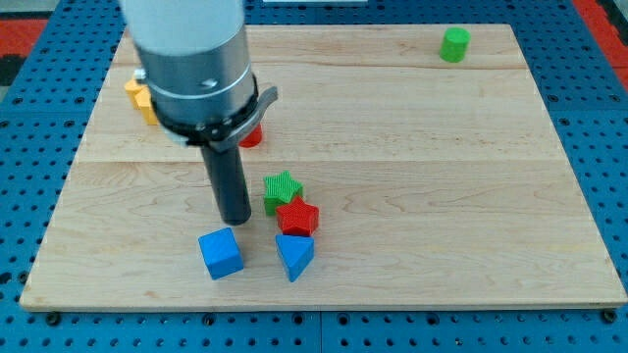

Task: Move the blue cube to the left side slightly

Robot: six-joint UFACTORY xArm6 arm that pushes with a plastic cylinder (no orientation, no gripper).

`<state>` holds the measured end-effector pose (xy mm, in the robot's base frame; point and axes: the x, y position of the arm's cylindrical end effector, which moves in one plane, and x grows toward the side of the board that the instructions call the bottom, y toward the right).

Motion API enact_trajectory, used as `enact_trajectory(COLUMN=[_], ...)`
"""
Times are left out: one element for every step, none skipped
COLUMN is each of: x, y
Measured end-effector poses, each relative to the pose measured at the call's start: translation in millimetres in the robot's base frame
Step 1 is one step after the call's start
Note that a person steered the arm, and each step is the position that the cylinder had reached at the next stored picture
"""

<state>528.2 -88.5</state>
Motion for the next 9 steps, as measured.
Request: enact_trajectory(x=[-2.1, -27.8, -44.9, -13.5, 35.9, 42.1, 61.8, 77.3, 54.2], y=[14.0, 21.9, 23.6, 0.6, 20.1, 24.2, 32.3, 24.4, 0.6])
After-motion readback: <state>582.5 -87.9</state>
